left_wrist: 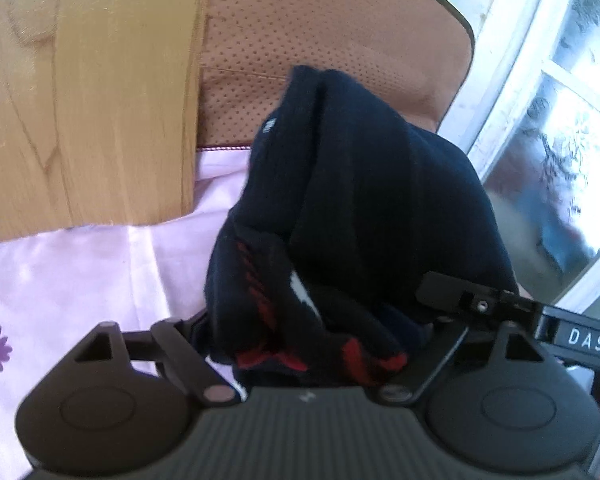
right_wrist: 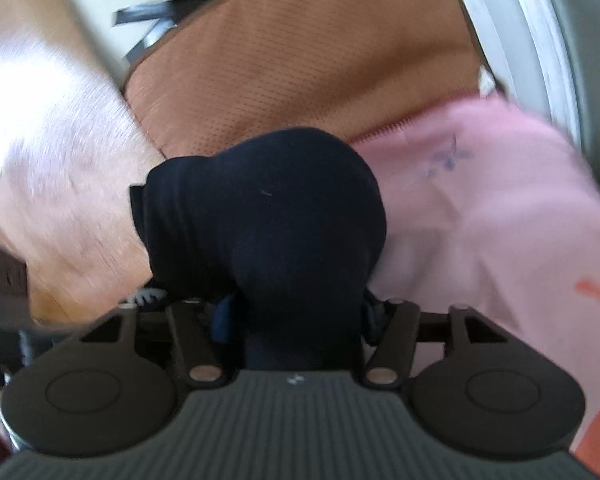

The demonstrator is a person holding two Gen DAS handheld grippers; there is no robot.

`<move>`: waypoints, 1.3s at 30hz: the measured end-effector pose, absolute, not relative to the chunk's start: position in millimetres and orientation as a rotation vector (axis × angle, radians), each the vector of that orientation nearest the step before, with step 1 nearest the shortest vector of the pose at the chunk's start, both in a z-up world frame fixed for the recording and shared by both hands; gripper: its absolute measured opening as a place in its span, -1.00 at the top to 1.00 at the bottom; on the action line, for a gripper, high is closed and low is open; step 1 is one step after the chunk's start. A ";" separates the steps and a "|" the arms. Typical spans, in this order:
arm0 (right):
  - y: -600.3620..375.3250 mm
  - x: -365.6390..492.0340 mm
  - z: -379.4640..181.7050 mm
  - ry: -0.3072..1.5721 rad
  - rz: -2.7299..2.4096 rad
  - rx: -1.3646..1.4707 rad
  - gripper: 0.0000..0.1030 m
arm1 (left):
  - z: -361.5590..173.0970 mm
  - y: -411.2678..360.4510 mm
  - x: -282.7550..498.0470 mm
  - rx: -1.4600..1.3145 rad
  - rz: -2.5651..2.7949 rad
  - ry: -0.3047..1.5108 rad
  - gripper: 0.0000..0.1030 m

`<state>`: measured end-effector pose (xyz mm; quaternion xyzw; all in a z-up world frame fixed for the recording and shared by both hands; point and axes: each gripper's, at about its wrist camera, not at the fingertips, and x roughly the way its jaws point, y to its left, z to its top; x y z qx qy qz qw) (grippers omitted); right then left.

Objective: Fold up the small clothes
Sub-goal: 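Place the sweater bundle by the headboard and open both grippers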

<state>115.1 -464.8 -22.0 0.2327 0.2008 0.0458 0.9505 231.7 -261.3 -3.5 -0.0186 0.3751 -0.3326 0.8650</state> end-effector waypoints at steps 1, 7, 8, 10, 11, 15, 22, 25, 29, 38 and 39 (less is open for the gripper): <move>-461.6 115.7 -21.5 0.407 0.086 0.476 -0.46 | -1.3 -260.1 230.5 -0.048 -0.675 0.790 -0.76; -448.1 91.3 -2.5 0.242 -0.001 0.360 -0.59 | 21.2 -219.0 169.0 -0.012 -0.488 0.696 -0.79; -443.8 85.0 4.1 0.183 -0.074 0.329 -0.59 | 23.8 -208.3 156.9 0.002 -0.465 0.682 -0.80; -439.7 69.8 14.3 0.119 -0.177 0.327 -0.58 | 26.4 -187.9 134.3 0.033 -0.402 0.657 -0.87; -436.7 61.2 18.1 0.118 -0.177 0.354 -0.58 | 26.7 -178.8 122.0 0.049 -0.367 0.640 -0.90; -403.3 26.7 17.8 0.194 -0.077 0.371 -0.59 | 22.2 -146.0 86.6 0.105 -0.261 0.624 -0.94; -335.7 -54.3 -18.3 0.301 -0.034 0.473 -0.77 | 4.4 -123.4 28.6 0.166 -0.255 0.618 -0.99; -312.8 -82.9 -30.6 0.309 -0.084 0.501 -0.78 | 7.4 -114.7 5.1 0.195 -0.250 0.582 -0.99; -289.8 -112.5 -39.8 0.283 -0.154 0.526 -0.78 | 15.6 -103.1 -15.7 0.180 -0.278 0.579 -1.00; -267.9 -131.9 -44.4 0.331 -0.183 0.554 -0.78 | 16.8 -88.0 -39.8 0.146 -0.318 0.642 -1.00; -266.0 -135.1 -44.2 0.332 -0.181 0.556 -0.78 | 16.3 -87.1 -41.9 0.146 -0.315 0.642 -1.00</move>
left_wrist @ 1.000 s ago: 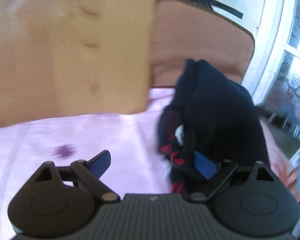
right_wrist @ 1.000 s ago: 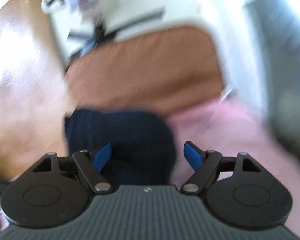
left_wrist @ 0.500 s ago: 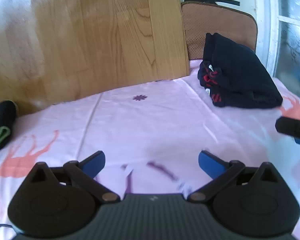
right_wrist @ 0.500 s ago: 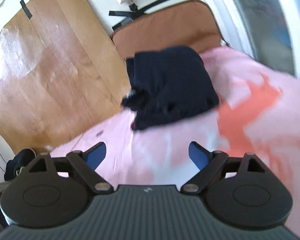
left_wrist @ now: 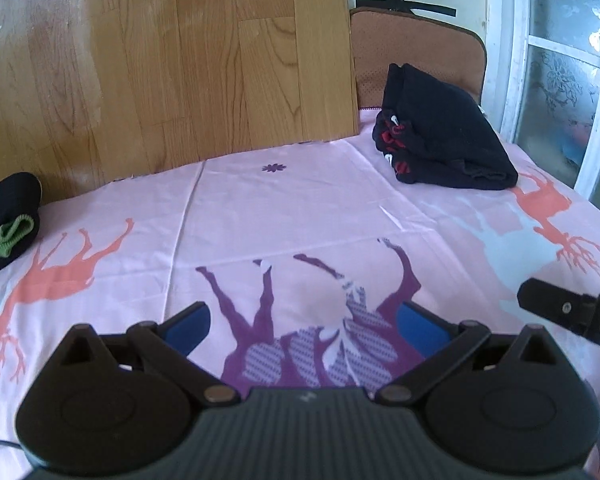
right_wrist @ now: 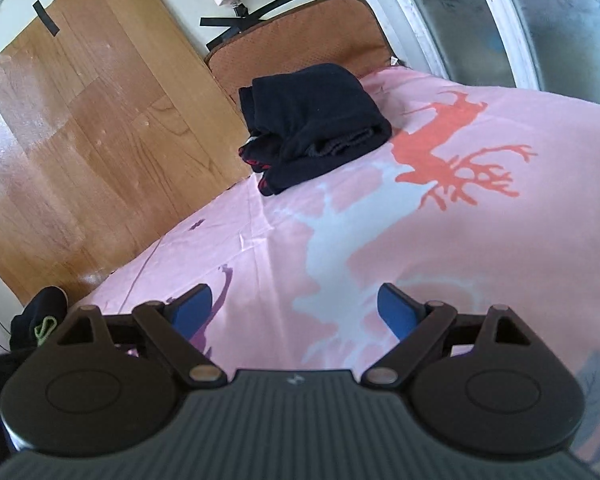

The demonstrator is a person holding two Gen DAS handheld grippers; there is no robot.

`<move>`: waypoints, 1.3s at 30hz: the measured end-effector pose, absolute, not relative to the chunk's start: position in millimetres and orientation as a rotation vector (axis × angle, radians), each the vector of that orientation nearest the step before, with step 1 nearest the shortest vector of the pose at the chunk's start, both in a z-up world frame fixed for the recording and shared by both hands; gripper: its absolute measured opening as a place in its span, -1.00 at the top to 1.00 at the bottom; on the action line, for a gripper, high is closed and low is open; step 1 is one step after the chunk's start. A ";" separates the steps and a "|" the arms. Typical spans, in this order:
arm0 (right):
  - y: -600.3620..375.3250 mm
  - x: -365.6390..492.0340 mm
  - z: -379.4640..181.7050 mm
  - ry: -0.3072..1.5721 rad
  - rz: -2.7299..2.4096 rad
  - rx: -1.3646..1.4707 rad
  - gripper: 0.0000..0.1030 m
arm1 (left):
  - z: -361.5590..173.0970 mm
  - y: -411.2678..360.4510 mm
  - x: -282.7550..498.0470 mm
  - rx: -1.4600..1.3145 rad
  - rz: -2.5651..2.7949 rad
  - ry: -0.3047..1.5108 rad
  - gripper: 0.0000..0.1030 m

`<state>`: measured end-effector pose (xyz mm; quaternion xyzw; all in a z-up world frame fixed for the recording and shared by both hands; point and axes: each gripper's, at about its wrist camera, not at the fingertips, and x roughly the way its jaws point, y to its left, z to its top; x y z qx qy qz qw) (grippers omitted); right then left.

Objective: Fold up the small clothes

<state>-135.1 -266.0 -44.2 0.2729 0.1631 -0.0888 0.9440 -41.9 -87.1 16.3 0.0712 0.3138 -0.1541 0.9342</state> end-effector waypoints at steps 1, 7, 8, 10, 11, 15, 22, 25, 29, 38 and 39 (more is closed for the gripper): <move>-264.6 -136.3 -43.2 0.332 -0.179 0.555 -0.78 | 15.9 -86.4 -43.1 0.148 -0.312 0.643 -1.00; -255.7 -139.0 -40.7 0.337 -0.159 0.540 -0.78 | 13.6 -80.3 -44.6 0.158 -0.282 0.649 -1.00; -255.0 -138.5 -41.1 0.340 -0.156 0.539 -0.78 | 13.8 -79.3 -44.5 0.162 -0.277 0.649 -1.00; -253.7 -137.3 -42.2 0.350 -0.153 0.538 -0.78 | 14.2 -77.6 -44.1 0.168 -0.275 0.650 -1.00; -253.8 -136.7 -42.8 0.355 -0.150 0.541 -0.78 | 14.5 -76.9 -44.0 0.169 -0.274 0.651 -1.00; -255.2 -135.5 -42.9 0.364 -0.138 0.554 -0.78 | 15.7 -75.8 -43.8 0.181 -0.257 0.643 -1.00; -256.0 -136.7 -42.8 0.362 -0.141 0.570 -0.78 | 18.8 -75.8 -45.0 0.199 -0.227 0.630 -1.00; -256.4 -136.8 -42.1 0.362 -0.137 0.572 -0.78 | 18.5 -77.3 -45.6 0.215 -0.215 0.626 -1.00; -256.5 -137.1 -41.5 0.364 -0.131 0.580 -0.78 | 19.0 -77.5 -45.8 0.218 -0.210 0.630 -1.00; -255.0 -139.5 -39.6 0.359 -0.129 0.582 -0.78 | 19.7 -74.6 -44.9 0.214 -0.201 0.635 -1.00; -255.6 -139.5 -39.5 0.359 -0.128 0.581 -0.78 | 19.5 -74.5 -45.1 0.213 -0.200 0.637 -1.00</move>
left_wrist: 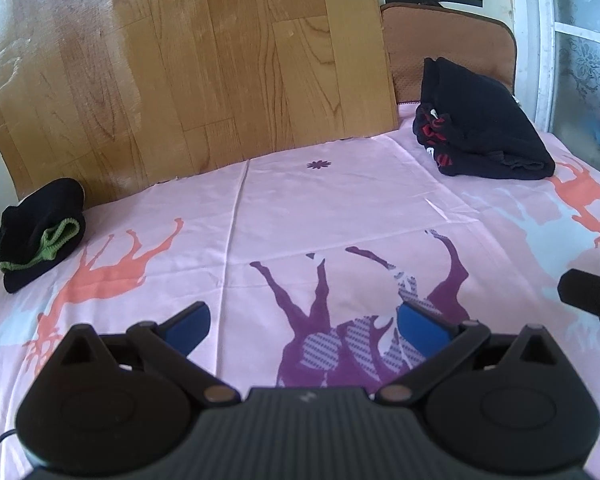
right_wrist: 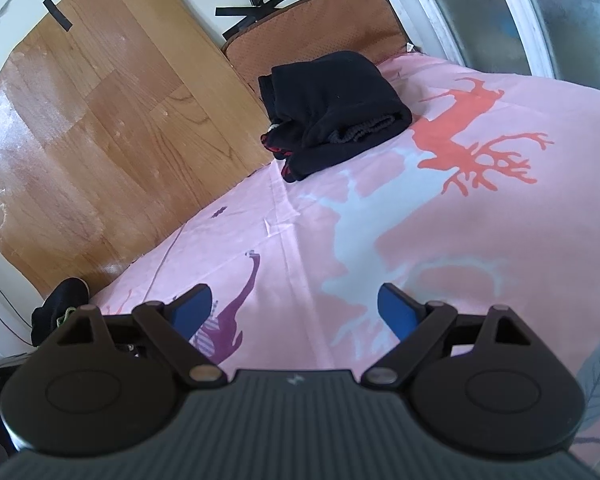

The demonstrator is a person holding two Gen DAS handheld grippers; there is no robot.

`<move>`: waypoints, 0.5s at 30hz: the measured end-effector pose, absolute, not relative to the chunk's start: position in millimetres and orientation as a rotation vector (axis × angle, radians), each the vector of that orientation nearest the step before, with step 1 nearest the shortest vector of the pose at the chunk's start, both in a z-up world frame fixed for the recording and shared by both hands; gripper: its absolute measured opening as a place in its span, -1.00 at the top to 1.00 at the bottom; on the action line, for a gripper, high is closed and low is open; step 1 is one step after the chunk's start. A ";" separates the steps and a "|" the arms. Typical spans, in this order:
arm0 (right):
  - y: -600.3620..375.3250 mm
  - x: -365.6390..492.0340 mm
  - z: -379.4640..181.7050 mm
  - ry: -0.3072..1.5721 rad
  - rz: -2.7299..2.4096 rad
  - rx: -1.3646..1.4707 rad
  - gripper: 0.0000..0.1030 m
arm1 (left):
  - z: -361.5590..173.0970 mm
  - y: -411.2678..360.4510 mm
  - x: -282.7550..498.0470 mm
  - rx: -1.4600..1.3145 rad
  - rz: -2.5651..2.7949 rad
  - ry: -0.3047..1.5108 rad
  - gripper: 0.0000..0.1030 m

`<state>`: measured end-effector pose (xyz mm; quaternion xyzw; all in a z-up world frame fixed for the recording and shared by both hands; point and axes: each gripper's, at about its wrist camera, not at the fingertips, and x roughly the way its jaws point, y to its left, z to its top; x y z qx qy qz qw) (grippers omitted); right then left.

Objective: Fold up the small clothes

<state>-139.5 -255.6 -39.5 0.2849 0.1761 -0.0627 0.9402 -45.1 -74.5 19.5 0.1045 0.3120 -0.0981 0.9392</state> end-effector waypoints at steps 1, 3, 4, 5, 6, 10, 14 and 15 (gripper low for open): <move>-255.6 -139.8 -39.2 0.359 -0.127 0.580 -0.78 | 19.3 -74.0 -44.9 0.213 -0.200 0.638 -1.00; -255.2 -140.3 -38.9 0.359 -0.127 0.578 -0.78 | 19.4 -73.3 -44.8 0.212 -0.198 0.639 -1.00; -255.1 -140.3 -38.7 0.360 -0.127 0.577 -0.78 | 19.6 -73.0 -44.9 0.211 -0.198 0.640 -1.00; -254.9 -140.4 -38.5 0.360 -0.127 0.576 -0.78 | 19.8 -72.7 -45.2 0.211 -0.197 0.640 -1.00; -255.1 -140.5 -38.4 0.361 -0.127 0.576 -0.78 | 20.1 -72.3 -45.4 0.210 -0.197 0.639 -1.00; -254.1 -140.7 -38.2 0.362 -0.129 0.577 -0.78 | 21.2 -71.0 -46.2 0.208 -0.198 0.636 -1.00; -253.0 -140.8 -37.7 0.361 -0.128 0.575 -0.78 | 23.4 -69.4 -47.8 0.203 -0.204 0.634 -1.00; -252.7 -140.8 -37.6 0.361 -0.128 0.574 -0.78 | 24.1 -69.3 -48.1 0.202 -0.207 0.636 -1.00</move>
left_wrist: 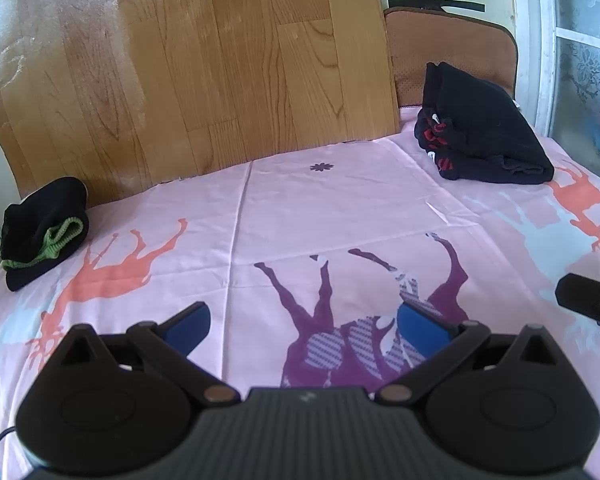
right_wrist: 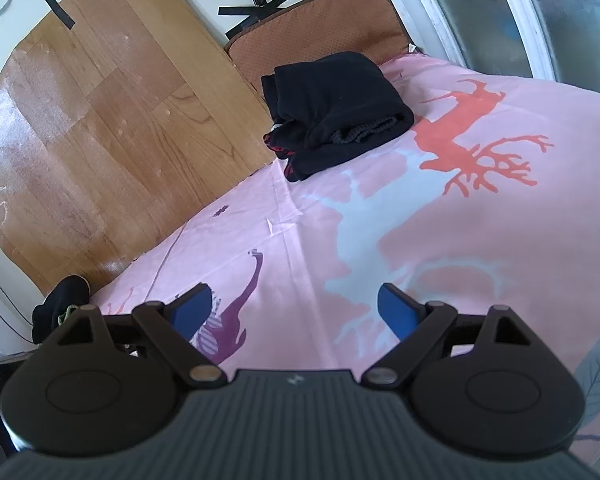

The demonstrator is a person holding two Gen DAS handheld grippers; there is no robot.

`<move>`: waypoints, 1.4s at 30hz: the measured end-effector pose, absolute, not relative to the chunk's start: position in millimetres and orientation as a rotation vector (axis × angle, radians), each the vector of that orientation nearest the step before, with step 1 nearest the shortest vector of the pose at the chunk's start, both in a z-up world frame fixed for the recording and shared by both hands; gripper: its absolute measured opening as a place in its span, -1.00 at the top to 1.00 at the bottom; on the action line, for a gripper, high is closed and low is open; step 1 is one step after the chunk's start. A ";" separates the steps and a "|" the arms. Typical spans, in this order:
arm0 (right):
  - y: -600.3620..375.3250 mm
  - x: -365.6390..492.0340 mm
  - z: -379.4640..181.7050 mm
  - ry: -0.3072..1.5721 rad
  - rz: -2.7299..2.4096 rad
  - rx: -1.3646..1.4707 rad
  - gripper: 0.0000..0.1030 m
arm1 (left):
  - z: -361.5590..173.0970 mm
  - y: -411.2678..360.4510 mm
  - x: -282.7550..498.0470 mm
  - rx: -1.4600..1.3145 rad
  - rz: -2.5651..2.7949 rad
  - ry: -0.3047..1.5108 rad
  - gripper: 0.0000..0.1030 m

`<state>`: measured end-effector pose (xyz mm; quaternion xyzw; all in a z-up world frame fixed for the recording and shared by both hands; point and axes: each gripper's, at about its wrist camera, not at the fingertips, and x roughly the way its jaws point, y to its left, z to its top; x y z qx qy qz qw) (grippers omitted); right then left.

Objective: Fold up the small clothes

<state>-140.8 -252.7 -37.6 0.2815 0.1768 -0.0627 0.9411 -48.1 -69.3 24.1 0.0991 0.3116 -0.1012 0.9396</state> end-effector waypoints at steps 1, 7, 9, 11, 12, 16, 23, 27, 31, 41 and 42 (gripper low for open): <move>-252.4 -140.9 -37.6 0.361 -0.129 0.575 -0.78 | 24.6 -69.1 -48.5 0.202 -0.208 0.637 -1.00; -250.9 -140.4 -37.5 0.361 -0.127 0.576 -0.78 | 28.1 -68.0 -51.6 0.195 -0.220 0.636 -1.00; -250.3 -140.4 -37.3 0.363 -0.127 0.578 -0.78 | 28.7 -67.5 -52.1 0.193 -0.223 0.636 -1.00; -249.9 -140.4 -37.1 0.364 -0.124 0.578 -0.78 | 28.8 -67.4 -52.5 0.193 -0.223 0.635 -1.00; -250.0 -140.5 -36.6 0.364 -0.122 0.576 -0.78 | 28.8 -67.4 -52.6 0.193 -0.225 0.635 -1.00; -249.2 -141.1 -35.8 0.361 -0.120 0.571 -0.78 | 28.6 -66.1 -51.9 0.191 -0.222 0.641 -1.00; -246.5 -140.8 -36.7 0.368 -0.117 0.572 -0.78 | 25.9 -62.8 -49.6 0.183 -0.215 0.658 -1.00; -245.9 -140.2 -36.8 0.373 -0.113 0.570 -0.78 | 23.4 -61.7 -48.5 0.178 -0.213 0.671 -1.00; -244.7 -139.4 -37.9 0.381 -0.112 0.568 -0.78 | 20.1 -61.0 -48.2 0.175 -0.219 0.687 -1.00; -244.0 -135.4 -41.0 0.404 -0.109 0.569 -0.78 | 13.4 -60.8 -46.5 0.176 -0.236 0.720 -1.00; -243.9 -135.1 -41.2 0.405 -0.109 0.570 -0.78 | 12.6 -60.7 -45.9 0.177 -0.237 0.723 -1.00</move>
